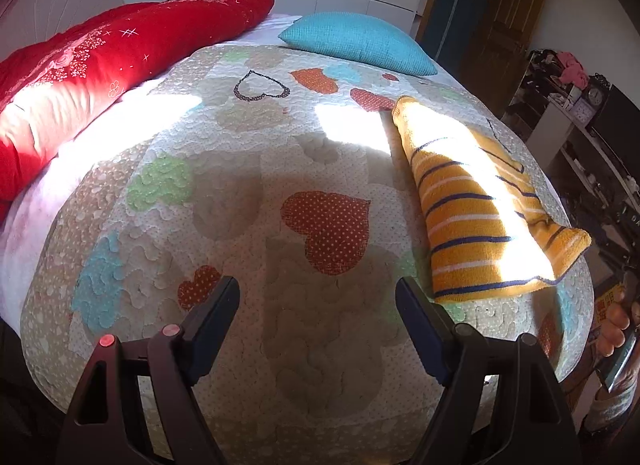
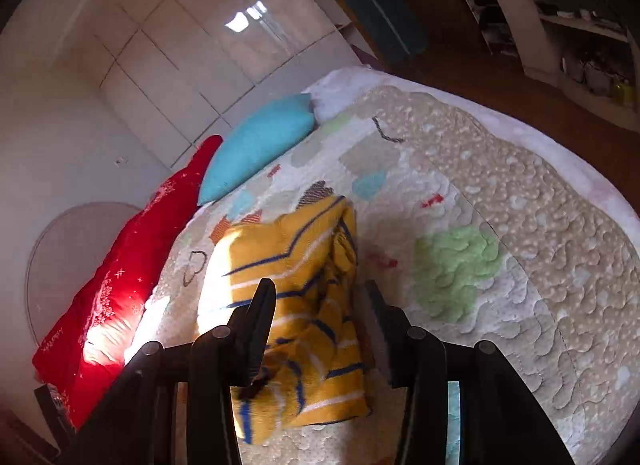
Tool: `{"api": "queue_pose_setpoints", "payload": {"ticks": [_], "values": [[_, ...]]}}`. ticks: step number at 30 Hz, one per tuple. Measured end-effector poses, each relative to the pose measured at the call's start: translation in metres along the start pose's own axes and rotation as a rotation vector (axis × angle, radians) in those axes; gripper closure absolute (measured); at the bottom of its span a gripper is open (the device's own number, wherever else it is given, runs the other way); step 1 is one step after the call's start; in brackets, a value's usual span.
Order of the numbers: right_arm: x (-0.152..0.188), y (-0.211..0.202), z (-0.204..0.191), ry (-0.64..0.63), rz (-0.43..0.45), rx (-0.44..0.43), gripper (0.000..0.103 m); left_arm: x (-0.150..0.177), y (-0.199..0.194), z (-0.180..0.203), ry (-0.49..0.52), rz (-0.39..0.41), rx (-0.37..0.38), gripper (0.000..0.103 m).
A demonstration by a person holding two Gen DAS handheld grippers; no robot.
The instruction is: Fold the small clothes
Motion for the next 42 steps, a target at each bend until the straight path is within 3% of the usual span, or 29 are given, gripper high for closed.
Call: {"api": "queue_pose_setpoints", "payload": {"ticks": [3, 6, 8, 12, 14, 16, 18, 21, 24, 29, 32, 36, 42], "values": [[0.005, -0.004, -0.038, -0.128, -0.003, -0.058, 0.055, 0.001, 0.003, 0.005, 0.002, -0.017, 0.022, 0.024], [0.018, 0.018, -0.054, -0.199, -0.085, -0.082, 0.06, 0.004, 0.0, 0.009, 0.018, -0.015, 0.029, 0.024], [0.032, 0.035, -0.048, -0.216, -0.138, -0.014, 0.063, 0.005, -0.001, 0.009, 0.024, -0.01, 0.026, 0.024], [0.057, 0.053, -0.007, -0.239, -0.188, 0.231, 0.066, 0.006, 0.001, 0.003, 0.03, -0.01, 0.011, 0.024], [0.057, 0.049, 0.022, -0.163, -0.222, 0.21, 0.063, 0.006, 0.006, 0.001, 0.026, -0.02, 0.008, 0.024], [0.046, 0.032, 0.026, -0.107, -0.199, 0.159, 0.063, 0.006, 0.01, 0.001, 0.024, -0.027, 0.006, 0.024], [0.029, 0.015, 0.016, -0.128, -0.118, 0.172, 0.063, 0.006, 0.014, 0.003, 0.026, -0.035, 0.009, 0.024], [0.001, 0.012, -0.007, -0.155, -0.063, 0.111, 0.063, 0.007, 0.017, 0.012, 0.049, -0.038, 0.016, 0.024], [-0.019, 0.048, -0.035, -0.203, -0.111, 0.047, 0.063, 0.009, 0.014, 0.023, 0.091, -0.024, 0.014, 0.024], [-0.038, 0.149, -0.04, -0.264, -0.246, 0.217, 0.063, 0.009, 0.003, 0.027, 0.132, 0.021, -0.005, 0.024], [-0.047, 0.171, -0.027, -0.22, -0.232, 0.235, 0.057, 0.009, -0.003, 0.021, 0.122, 0.039, -0.009, 0.024], [-0.049, 0.164, -0.023, -0.197, -0.228, 0.218, 0.056, 0.01, -0.009, 0.011, 0.117, 0.064, -0.023, 0.02], [-0.017, 0.087, -0.05, -0.227, -0.104, 0.166, 0.054, 0.009, -0.017, -0.002, 0.063, 0.117, -0.014, 0.02]]}}
Point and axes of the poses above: each gripper's, at about its wrist camera, not at the fingertips, and y roughly the way its jaws point, z to its right, x to its underside, the point moved 1 cm from there along y, roughly the way its jaws point, and after that the axes turned 6 degrees about -z, right-handed, at the moved point
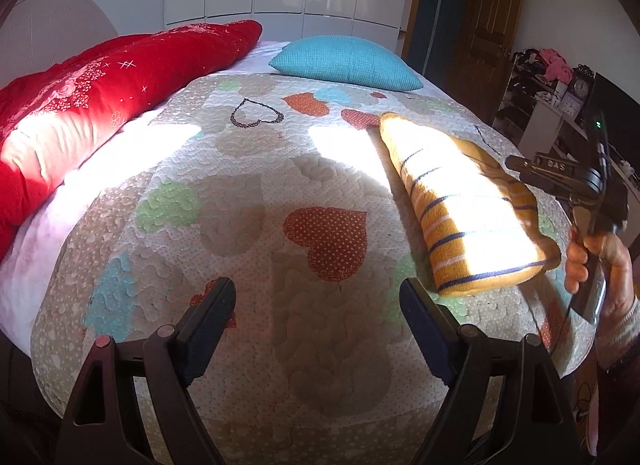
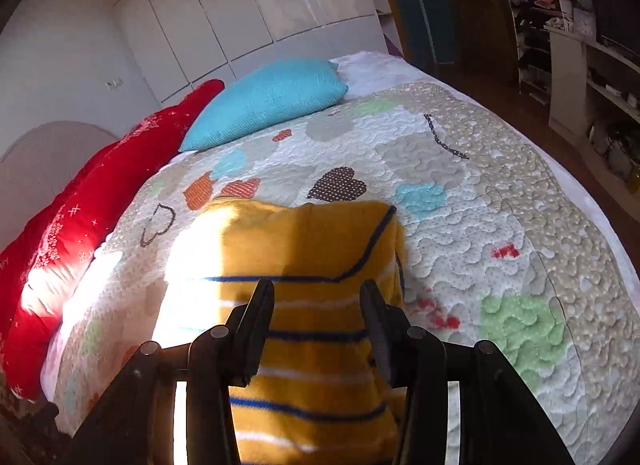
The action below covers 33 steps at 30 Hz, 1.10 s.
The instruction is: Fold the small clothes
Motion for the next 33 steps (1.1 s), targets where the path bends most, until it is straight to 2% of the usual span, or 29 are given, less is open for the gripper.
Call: {"api": "queue_pose_setpoints", "payload": {"ticks": [4, 7, 9, 11, 13, 15, 17, 20, 23, 25, 27, 29, 33], "values": [[0.042, -0.024, -0.021, -0.047, -0.001, -0.059, 0.054, -0.001, -0.01, -0.001, -0.026, 0.065, -0.036, 0.02], [0.078, -0.006, -0.025, -0.097, -0.087, 0.006, 0.054, 0.001, -0.029, 0.001, -0.015, 0.154, -0.102, 0.017], [0.099, -0.005, -0.022, -0.099, -0.092, 0.028, 0.054, 0.003, -0.048, -0.001, -0.014, 0.258, -0.17, 0.001], [0.112, -0.019, -0.02, -0.091, -0.061, 0.037, 0.054, 0.005, -0.07, -0.005, -0.036, 0.402, -0.24, 0.0], [0.119, -0.037, -0.016, -0.052, -0.031, 0.03, 0.052, 0.004, -0.087, -0.01, -0.073, 0.504, -0.277, 0.0], [0.123, -0.054, -0.011, -0.021, 0.003, 0.027, 0.049, 0.001, -0.1, -0.014, -0.111, 0.565, -0.266, 0.0], [0.125, -0.069, -0.008, -0.014, 0.036, 0.044, 0.048, -0.004, -0.109, -0.015, -0.129, 0.584, -0.231, 0.0], [0.126, -0.089, -0.005, -0.007, 0.074, 0.072, 0.044, -0.016, -0.118, -0.007, -0.086, 0.618, -0.189, 0.0], [0.126, -0.101, -0.001, 0.018, 0.104, 0.075, 0.041, -0.028, -0.12, 0.007, -0.028, 0.619, -0.144, 0.0], [0.127, -0.107, 0.0, 0.033, 0.124, 0.076, 0.038, -0.033, -0.115, 0.014, -0.025, 0.575, -0.086, 0.0], [0.128, -0.111, -0.002, 0.029, 0.136, 0.083, 0.035, -0.035, -0.103, 0.02, -0.041, 0.501, -0.009, 0.0], [0.128, -0.108, -0.006, 0.013, 0.132, 0.091, 0.033, -0.033, -0.088, 0.026, -0.049, 0.407, 0.033, 0.0], [0.132, -0.101, -0.008, 0.002, 0.104, 0.112, 0.033, -0.02, -0.049, 0.037, -0.05, 0.217, 0.028, 0.0]]}}
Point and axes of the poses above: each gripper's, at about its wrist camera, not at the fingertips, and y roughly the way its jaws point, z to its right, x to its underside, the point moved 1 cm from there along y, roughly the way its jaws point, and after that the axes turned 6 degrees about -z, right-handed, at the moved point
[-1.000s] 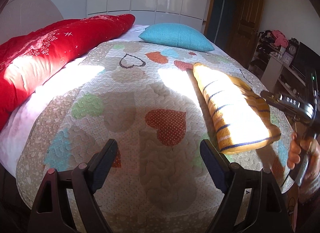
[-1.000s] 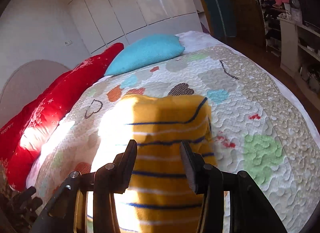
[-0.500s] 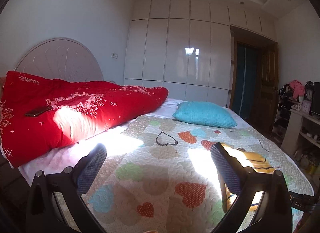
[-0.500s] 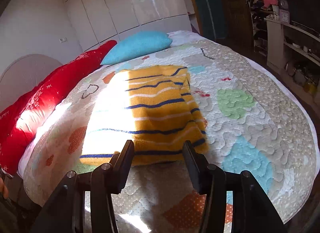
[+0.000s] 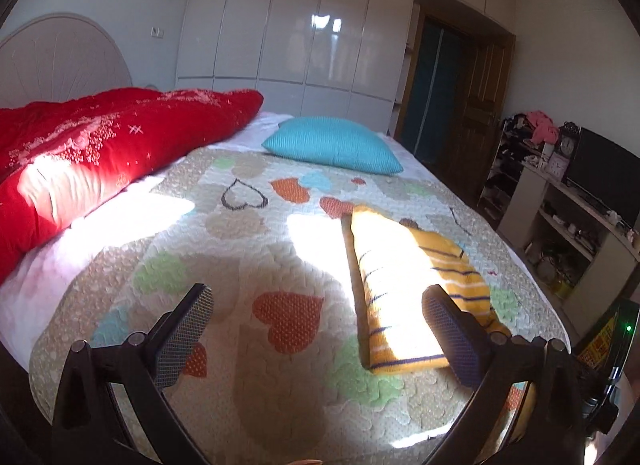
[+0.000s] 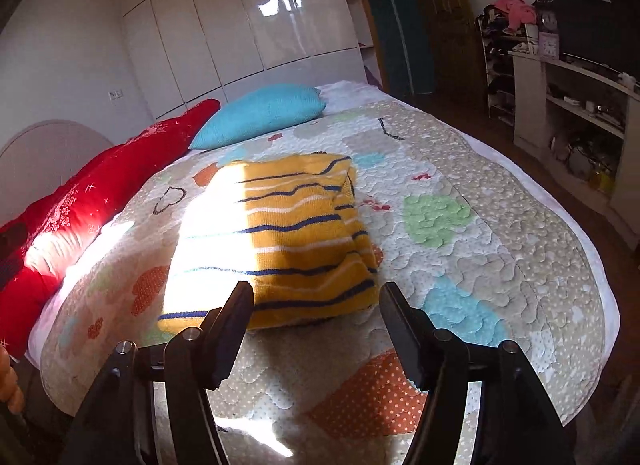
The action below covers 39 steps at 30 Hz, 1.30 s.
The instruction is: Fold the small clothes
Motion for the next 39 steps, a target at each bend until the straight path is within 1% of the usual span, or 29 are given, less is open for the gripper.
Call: {"api": "queue_pose_setpoints", "payload": {"ticks": [2, 5, 10, 12, 15, 18, 24, 39], "values": [[0.003, 0.002, 0.002, 0.005, -0.007, 0.003, 0.032, 0.01, 0.015, 0.002, -0.001, -0.081, -0.033, 0.0], [0.007, 0.004, 0.005, 0.019, -0.019, 0.022, 0.032, 0.022, 0.029, 0.002, 0.001, -0.154, -0.076, 0.0], [0.011, 0.009, 0.006, 0.023, -0.036, 0.036, 0.031, 0.038, 0.042, 0.008, 0.065, -0.186, -0.162, 0.0], [0.012, 0.015, 0.004, 0.013, -0.051, 0.047, 0.031, 0.044, 0.051, 0.009, 0.073, -0.223, -0.161, 0.0], [0.012, 0.019, -0.002, 0.006, -0.065, 0.04, 0.031, 0.049, 0.059, 0.009, 0.087, -0.267, -0.158, 0.0], [0.015, 0.022, -0.009, -0.016, -0.072, 0.037, 0.03, 0.054, 0.061, 0.011, 0.105, -0.282, -0.166, 0.0], [0.018, 0.028, -0.02, -0.058, -0.093, 0.039, 0.03, 0.06, 0.067, 0.01, 0.099, -0.327, -0.148, 0.0], [0.02, 0.034, -0.015, -0.054, -0.117, 0.051, 0.029, 0.068, 0.079, 0.013, 0.099, -0.392, -0.117, 0.0]]}}
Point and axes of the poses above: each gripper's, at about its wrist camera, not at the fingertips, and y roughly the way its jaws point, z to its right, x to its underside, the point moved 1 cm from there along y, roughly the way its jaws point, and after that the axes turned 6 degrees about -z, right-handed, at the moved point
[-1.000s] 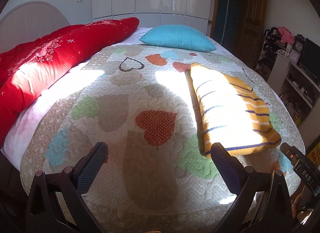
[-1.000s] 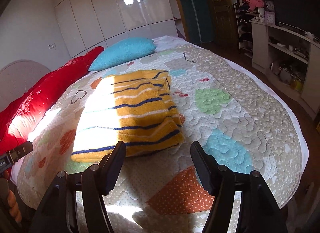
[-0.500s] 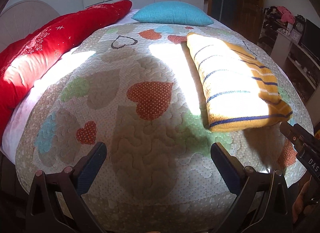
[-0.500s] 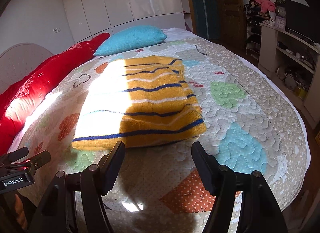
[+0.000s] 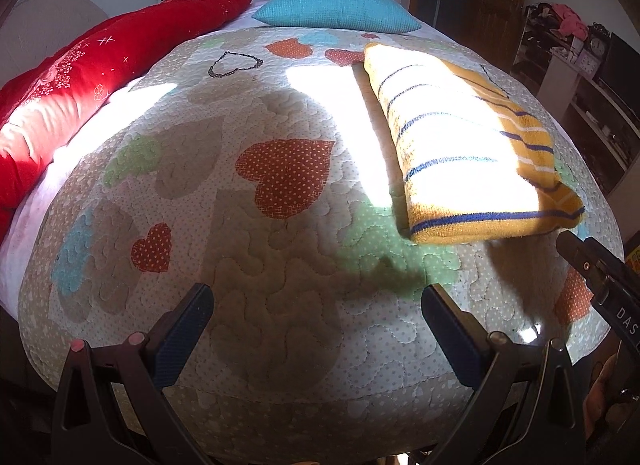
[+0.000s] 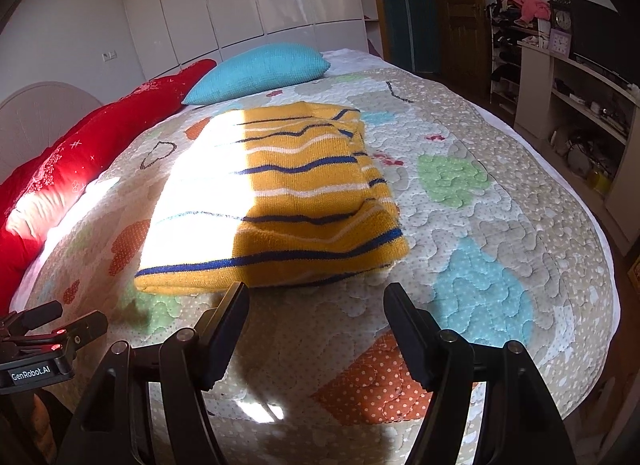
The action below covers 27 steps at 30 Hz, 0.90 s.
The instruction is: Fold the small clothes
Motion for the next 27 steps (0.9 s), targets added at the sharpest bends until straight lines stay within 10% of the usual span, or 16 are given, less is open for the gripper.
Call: {"api": "queue_pose_setpoints", "payload": {"ticks": [27], "values": [[0.003, 0.017, -0.004, -0.02, -0.057, -0.009, 0.027, 0.006, 0.035, 0.0, -0.015, -0.115, 0.018, 0.0]]}}
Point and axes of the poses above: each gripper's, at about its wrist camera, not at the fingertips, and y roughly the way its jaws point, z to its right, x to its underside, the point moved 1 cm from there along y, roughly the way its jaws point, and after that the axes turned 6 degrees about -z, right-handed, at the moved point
